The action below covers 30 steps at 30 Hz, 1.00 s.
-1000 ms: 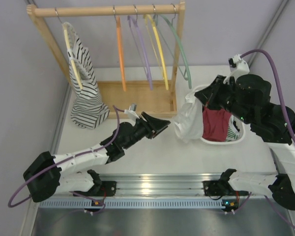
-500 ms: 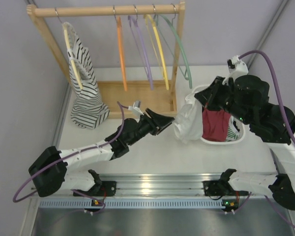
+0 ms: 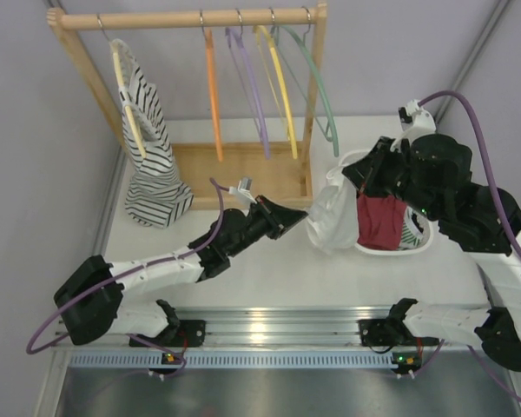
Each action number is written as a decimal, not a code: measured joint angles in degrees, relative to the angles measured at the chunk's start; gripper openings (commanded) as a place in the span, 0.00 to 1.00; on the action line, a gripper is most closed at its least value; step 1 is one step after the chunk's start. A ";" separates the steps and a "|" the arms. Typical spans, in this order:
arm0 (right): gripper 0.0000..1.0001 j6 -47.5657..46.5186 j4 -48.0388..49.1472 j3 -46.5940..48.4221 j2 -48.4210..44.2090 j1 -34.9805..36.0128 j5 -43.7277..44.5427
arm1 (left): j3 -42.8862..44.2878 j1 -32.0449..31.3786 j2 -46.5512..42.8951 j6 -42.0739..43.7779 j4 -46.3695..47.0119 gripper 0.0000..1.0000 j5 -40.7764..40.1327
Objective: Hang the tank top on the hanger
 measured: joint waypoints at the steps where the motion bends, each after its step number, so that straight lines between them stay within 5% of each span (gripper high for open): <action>1: 0.00 0.00 0.09 -0.31 -0.04 0.00 0.11 | 0.00 -0.02 -0.37 0.76 -0.57 0.00 -0.04; 14: 0.00 0.70 1.25 -2.62 -0.59 0.07 2.32 | 6.56 -0.15 -24.65 16.61 -26.51 0.00 -6.91; 24: 0.00 2.29 4.35 -1.77 0.24 0.07 2.34 | 28.09 -0.33 -25.22 29.81 -43.21 0.00 -9.40; 30: 0.00 6.23 10.51 -14.49 -6.03 0.17 2.51 | 28.06 -0.33 -24.96 31.41 -45.90 0.00 -8.92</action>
